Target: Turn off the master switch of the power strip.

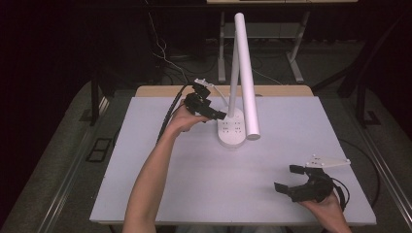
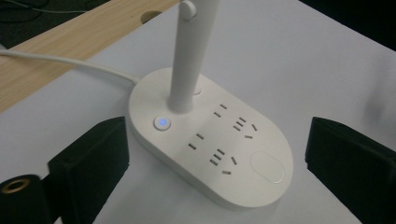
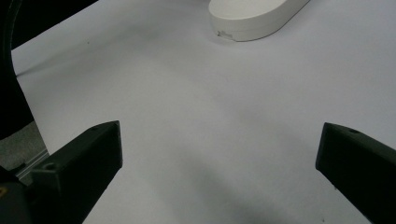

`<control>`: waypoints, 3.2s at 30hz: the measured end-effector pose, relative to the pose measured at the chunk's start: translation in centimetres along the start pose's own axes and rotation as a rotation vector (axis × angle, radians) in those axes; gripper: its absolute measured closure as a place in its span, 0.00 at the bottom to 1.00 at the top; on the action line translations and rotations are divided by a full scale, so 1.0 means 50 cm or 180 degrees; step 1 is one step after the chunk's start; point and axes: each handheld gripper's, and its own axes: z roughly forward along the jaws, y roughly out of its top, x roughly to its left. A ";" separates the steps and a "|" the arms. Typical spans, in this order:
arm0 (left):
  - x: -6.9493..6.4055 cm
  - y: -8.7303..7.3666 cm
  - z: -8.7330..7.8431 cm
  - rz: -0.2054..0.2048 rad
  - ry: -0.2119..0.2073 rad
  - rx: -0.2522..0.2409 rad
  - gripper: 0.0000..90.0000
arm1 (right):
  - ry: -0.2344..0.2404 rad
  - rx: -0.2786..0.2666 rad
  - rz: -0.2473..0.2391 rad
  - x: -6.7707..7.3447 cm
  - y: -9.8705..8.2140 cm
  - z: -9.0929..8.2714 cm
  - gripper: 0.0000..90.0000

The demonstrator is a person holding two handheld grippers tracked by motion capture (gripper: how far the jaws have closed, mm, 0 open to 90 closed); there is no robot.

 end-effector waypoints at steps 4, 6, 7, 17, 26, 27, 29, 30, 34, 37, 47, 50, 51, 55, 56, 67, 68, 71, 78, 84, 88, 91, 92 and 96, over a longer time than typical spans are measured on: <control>0.012 0.003 0.007 -0.0084 0.0014 0.0041 0.11 | 0.0000 0.0000 -0.0002 0.000 0.000 0.000 0.00; 0.018 0.006 0.008 -0.0049 0.0029 0.0066 0.12 | 0.0003 0.0010 -0.0002 0.000 0.000 0.000 0.00; 0.018 0.008 0.010 -0.0090 0.0043 0.0030 0.13 | 0.0003 0.0010 -0.0002 0.000 0.000 0.000 0.00; 0.034 0.008 0.024 -0.0150 0.0091 -0.0090 0.31 | -0.0019 0.0001 0.0024 -0.001 0.001 0.001 0.00; 0.043 0.006 0.041 -0.0217 0.0108 -0.0207 0.53 | -0.0031 0.0007 -0.0001 0.000 0.002 0.004 0.00; 0.044 0.005 0.043 -0.0221 0.0118 -0.0220 0.56 | -0.0032 0.0006 0.0003 0.000 0.002 0.004 0.00; 0.047 0.004 0.045 -0.0218 0.0113 -0.0201 0.59 | -0.0028 -0.0008 0.0006 -0.001 0.001 0.004 0.00; 0.047 0.003 0.048 -0.0247 0.0109 -0.0220 0.62 | -0.0031 -0.0010 0.0013 -0.001 0.001 0.004 0.00; 0.053 0.000 0.057 -0.0329 0.0092 -0.0222 0.69 | -0.0031 0.0004 0.0003 -0.001 0.002 0.004 0.00; 0.056 -0.003 0.068 -0.0421 0.0088 -0.0234 0.74 | -0.0030 -0.0004 0.0001 -0.001 0.002 0.004 0.00; 0.062 -0.011 0.093 -0.0529 0.0080 -0.0280 0.86 | -0.0037 -0.0009 0.0010 -0.006 0.001 0.001 0.00; 0.068 -0.016 0.100 -0.0560 0.0048 -0.0308 0.91 | -0.0035 -0.0005 0.0000 -0.006 0.001 0.001 0.00; 0.068 -0.016 0.102 -0.0581 0.0046 -0.0311 0.92 | -0.0033 -0.0005 0.0000 -0.006 0.001 0.001 0.00; 0.070 -0.020 0.112 -0.0623 0.0075 -0.0308 0.99 | -0.0030 0.0002 0.0008 -0.007 0.002 0.001 0.00; 0.070 -0.022 0.114 -0.0640 0.0085 -0.0294 0.99 | -0.0033 0.0000 0.0010 -0.008 0.002 0.001 0.00; 0.066 -0.029 0.139 -0.0837 0.0132 -0.0327 1.00 | -0.0055 -0.0016 0.0006 -0.008 0.002 0.000 0.00; 0.065 -0.030 0.139 -0.0829 0.0142 -0.0289 1.00 | -0.0055 -0.0016 0.0006 -0.007 0.002 0.000 0.00; 0.065 -0.032 0.145 -0.0828 0.0141 -0.0281 1.00 | -0.0048 -0.0007 0.0018 -0.007 0.002 -0.001 0.00; 0.065 -0.045 0.156 -0.0899 0.0174 -0.0270 1.00 | -0.0053 -0.0014 0.0017 -0.007 0.002 -0.001 0.00; 0.066 -0.048 0.158 -0.1030 0.0133 -0.0272 1.00 | -0.0045 -0.0025 0.0016 -0.006 0.002 -0.004 0.00; 0.066 -0.046 0.159 -0.1136 0.0163 -0.0275 1.00 | -0.0060 -0.0036 0.0016 -0.006 0.002 -0.006 0.00; 0.069 -0.050 0.159 -0.1218 0.0125 -0.0302 1.00 | -0.0068 -0.0062 0.0003 -0.005 0.001 -0.008 0.00; 0.068 -0.049 0.159 -0.1170 0.0146 -0.0282 1.00 | -0.0064 -0.0058 0.0011 -0.005 0.001 -0.009 0.00; 0.058 -0.045 0.160 -0.1109 0.0247 -0.0256 1.00 | -0.0063 -0.0055 0.0015 -0.006 0.001 -0.010 0.00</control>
